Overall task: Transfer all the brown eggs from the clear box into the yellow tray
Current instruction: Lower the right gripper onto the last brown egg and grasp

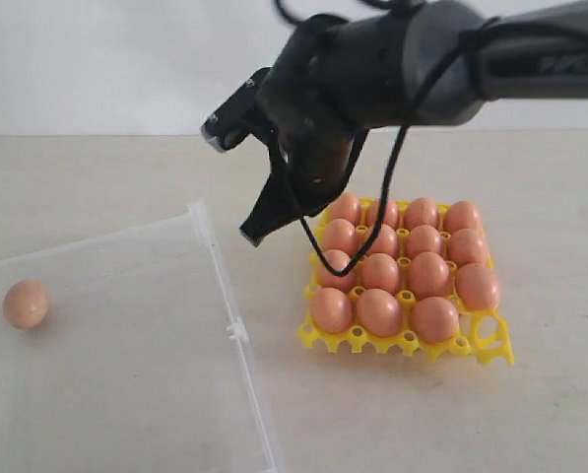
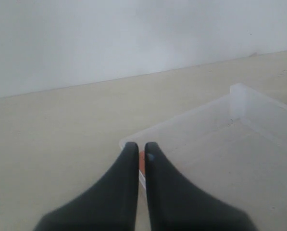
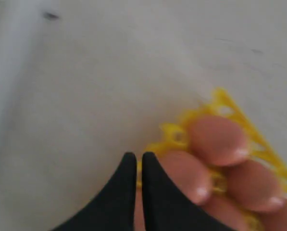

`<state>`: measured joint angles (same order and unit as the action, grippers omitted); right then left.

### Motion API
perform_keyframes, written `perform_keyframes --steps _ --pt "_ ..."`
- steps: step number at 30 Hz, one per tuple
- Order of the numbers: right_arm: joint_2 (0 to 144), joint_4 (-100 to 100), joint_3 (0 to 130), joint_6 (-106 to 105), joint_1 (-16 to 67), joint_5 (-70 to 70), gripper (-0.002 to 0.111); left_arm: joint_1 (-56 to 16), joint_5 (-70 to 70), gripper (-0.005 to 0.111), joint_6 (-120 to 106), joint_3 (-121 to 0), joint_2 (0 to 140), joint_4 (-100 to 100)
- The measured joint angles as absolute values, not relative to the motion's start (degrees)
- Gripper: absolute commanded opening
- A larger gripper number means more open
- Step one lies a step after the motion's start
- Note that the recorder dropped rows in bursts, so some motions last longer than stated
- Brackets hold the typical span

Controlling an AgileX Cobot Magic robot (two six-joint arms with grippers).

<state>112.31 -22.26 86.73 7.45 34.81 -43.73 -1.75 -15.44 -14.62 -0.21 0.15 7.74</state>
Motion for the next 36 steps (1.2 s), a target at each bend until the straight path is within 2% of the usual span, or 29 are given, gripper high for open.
perform_keyframes --steps 1,3,6,8,9,11,17,36 --pt "110.91 0.00 86.73 -8.31 32.97 -39.79 0.000 -1.75 -15.44 0.004 -14.62 -0.21 0.15 7.74" --pt "110.32 26.76 87.11 -27.70 32.34 -36.66 0.000 -1.75 -15.44 0.004 -14.62 -0.21 0.15 7.74" --pt "114.45 57.94 87.32 -41.26 32.53 -34.81 0.003 -1.75 -15.44 0.004 -14.62 -0.21 0.15 7.74" --pt "119.17 66.75 88.13 -45.04 32.92 -33.14 0.020 -1.75 -15.44 0.004 -14.62 -0.21 0.15 7.74" --pt "120.68 68.66 88.99 -46.04 33.36 -33.01 0.037 -1.75 -15.44 0.004 -14.62 -0.21 0.15 7.74" --pt "123.98 70.60 91.69 -47.36 35.48 -32.89 0.056 -1.75 -15.44 0.004 -14.62 -0.21 0.15 7.74" --pt "129.96 71.95 101.62 -45.43 43.06 -21.94 0.057 -1.75 -15.44 0.004 -14.62 -0.21 0.15 7.74" --pt "143.62 71.86 113.02 -32.77 43.37 -21.63 0.057 -1.75 -15.44 0.004 -14.62 -0.21 0.15 7.74"
